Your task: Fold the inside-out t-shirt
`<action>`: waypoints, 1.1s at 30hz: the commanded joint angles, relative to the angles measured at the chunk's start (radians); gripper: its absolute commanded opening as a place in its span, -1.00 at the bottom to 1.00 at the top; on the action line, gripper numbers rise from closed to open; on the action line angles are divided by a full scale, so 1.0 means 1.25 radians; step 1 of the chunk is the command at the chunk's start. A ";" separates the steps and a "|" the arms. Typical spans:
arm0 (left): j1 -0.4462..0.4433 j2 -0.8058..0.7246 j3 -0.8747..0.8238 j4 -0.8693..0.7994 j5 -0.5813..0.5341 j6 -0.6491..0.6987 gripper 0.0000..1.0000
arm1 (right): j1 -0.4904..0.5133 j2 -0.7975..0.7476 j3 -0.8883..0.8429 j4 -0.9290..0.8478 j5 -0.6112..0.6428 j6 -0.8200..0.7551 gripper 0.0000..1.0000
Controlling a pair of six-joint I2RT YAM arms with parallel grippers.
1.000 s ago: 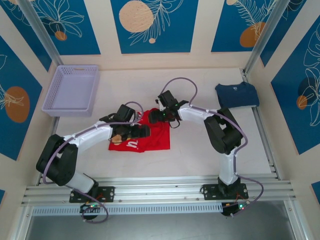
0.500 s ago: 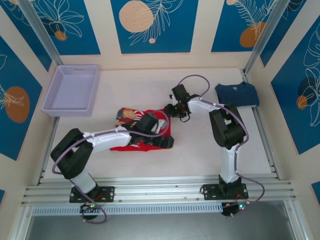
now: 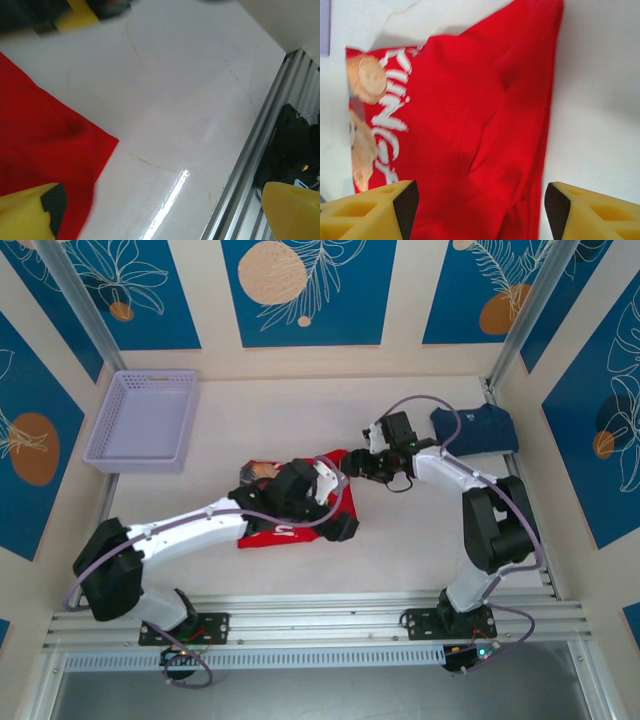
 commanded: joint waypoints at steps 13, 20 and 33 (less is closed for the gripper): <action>0.126 -0.119 -0.084 -0.029 -0.036 -0.058 1.00 | 0.077 -0.237 -0.186 -0.035 0.063 0.010 0.53; 0.409 -0.182 -0.186 -0.082 0.033 -0.204 1.00 | 0.284 -0.175 -0.165 -0.036 0.321 -0.045 0.60; 0.419 0.070 -0.151 -0.032 0.082 -0.154 0.93 | 0.317 -0.072 -0.122 -0.155 0.527 0.027 0.41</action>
